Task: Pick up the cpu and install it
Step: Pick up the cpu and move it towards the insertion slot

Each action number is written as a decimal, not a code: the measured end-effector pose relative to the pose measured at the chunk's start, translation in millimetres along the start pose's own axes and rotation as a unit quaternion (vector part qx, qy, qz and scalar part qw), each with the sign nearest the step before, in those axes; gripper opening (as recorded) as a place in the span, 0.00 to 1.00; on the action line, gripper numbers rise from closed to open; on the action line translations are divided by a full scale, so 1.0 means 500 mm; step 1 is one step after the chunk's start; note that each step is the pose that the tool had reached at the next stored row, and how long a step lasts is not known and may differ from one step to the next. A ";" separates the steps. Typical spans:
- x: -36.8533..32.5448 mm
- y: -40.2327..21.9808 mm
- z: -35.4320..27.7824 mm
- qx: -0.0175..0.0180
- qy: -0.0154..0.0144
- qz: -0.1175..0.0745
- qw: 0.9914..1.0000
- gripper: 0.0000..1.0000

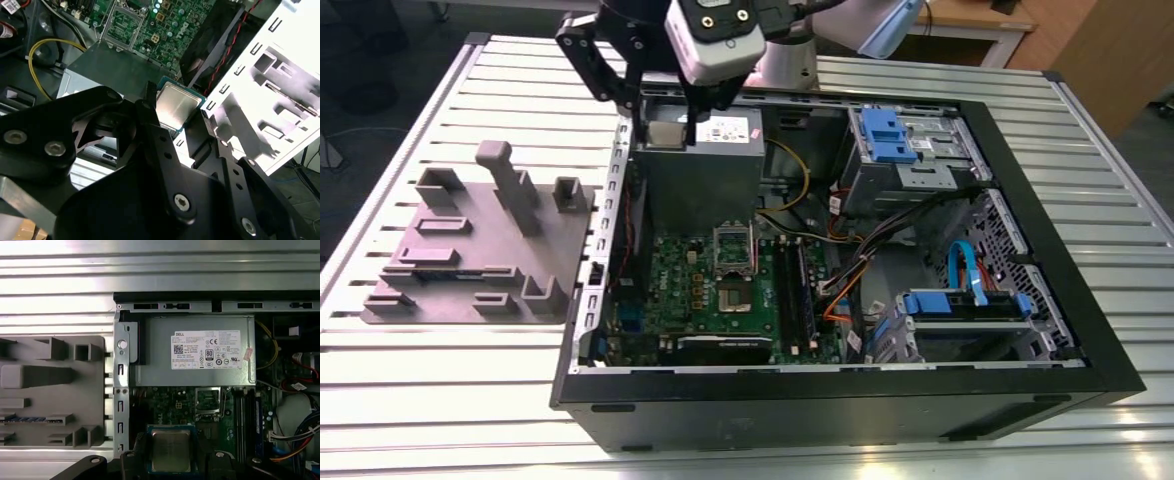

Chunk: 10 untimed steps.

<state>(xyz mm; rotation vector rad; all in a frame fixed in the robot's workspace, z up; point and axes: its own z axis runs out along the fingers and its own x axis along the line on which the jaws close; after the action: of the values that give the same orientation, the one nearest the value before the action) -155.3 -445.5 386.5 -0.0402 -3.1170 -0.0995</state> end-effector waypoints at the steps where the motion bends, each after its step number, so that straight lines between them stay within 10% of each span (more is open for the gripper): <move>1: 0.000 -0.003 0.000 0.000 0.000 0.000 1.000 0.47; 10: -0.003 -0.024 0.000 0.000 0.000 0.000 1.000 0.47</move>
<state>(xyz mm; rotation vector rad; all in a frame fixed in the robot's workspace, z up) -153.9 -457.7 385.7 -0.0401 -3.1171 -0.0997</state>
